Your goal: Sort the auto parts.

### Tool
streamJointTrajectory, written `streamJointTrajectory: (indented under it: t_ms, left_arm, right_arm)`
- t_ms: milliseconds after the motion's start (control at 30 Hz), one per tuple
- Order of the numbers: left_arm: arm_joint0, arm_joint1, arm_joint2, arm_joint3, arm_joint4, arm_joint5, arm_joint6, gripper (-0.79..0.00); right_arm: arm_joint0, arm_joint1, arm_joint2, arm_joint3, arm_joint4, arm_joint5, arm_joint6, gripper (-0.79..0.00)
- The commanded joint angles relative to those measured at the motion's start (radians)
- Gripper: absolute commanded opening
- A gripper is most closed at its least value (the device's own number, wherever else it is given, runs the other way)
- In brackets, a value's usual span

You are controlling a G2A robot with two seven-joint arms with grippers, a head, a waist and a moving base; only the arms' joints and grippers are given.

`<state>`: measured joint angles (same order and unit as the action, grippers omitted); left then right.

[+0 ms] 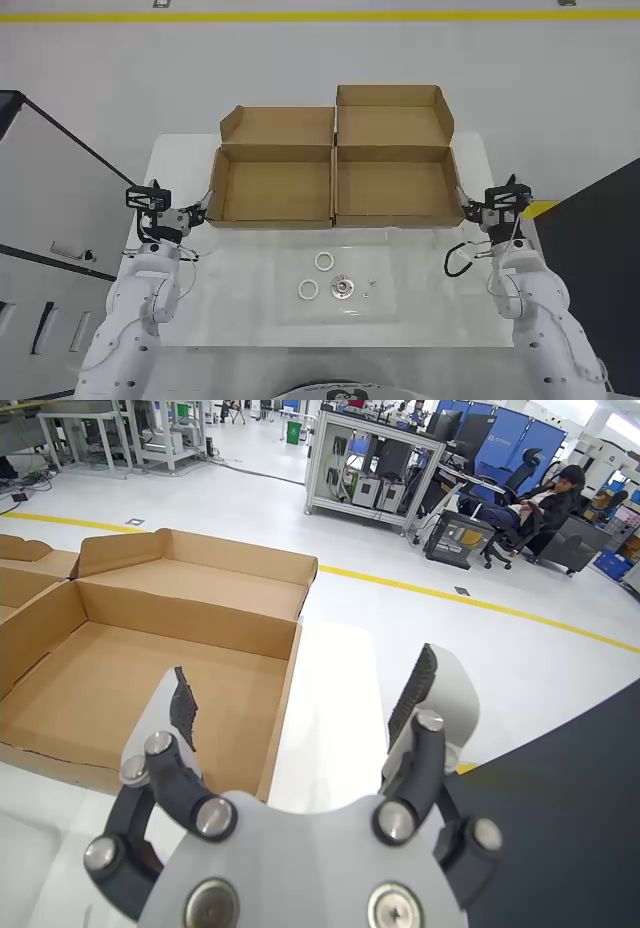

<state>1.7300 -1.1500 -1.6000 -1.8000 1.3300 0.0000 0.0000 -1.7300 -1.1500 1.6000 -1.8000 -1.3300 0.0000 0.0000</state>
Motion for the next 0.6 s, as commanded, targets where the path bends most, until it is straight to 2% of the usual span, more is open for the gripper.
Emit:
streamJointTrajectory:
  t_ms: [0, 367, 567]
  left_arm:
    - [0.0, 0.0, 0.0, 0.0, 0.0, 0.0, 0.0, -0.001]
    - [0.0, 0.0, 0.0, 0.0, 0.0, 0.0, 0.0, 0.0]
    - [0.0, 0.0, 0.0, 0.0, 0.0, 0.0, 0.0, 0.0]
  right_arm:
    - [0.0, 0.0, 0.0, 0.0, 0.0, 0.0, 0.0, -0.001]
    - [0.004, 0.0, 0.006, -0.007, 0.01, -0.004, -0.002, 0.0]
    - [0.007, 0.009, 0.063, -0.088, 0.021, -0.143, 0.001, 0.0]
